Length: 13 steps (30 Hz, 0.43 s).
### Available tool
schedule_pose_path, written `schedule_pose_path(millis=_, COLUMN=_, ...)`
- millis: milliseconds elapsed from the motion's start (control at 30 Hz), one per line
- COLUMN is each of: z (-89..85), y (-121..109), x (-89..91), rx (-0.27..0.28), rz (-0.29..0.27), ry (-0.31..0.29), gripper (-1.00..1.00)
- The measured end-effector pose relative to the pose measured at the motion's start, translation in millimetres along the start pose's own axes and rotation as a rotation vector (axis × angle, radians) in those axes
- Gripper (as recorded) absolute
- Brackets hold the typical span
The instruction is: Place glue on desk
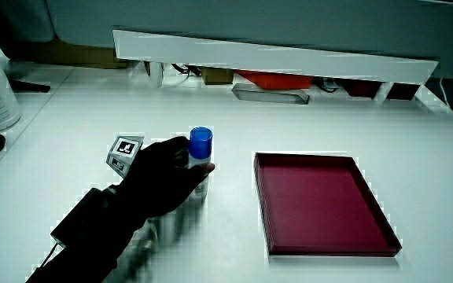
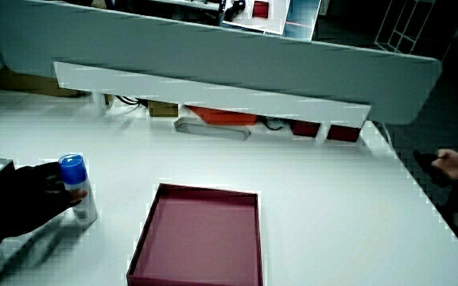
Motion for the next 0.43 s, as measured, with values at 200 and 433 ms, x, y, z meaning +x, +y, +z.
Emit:
schedule_pose_path(millis=200, z=-0.8, y=0, x=-1.3, rx=-0.011, rz=0.020, ry=-0.026, gripper=-0.29)
schedule_pose_path(millis=433, z=1.3, y=-11, x=-7.8, rx=-0.047, rz=0.091, ry=-0.045, gripper=-0.71)
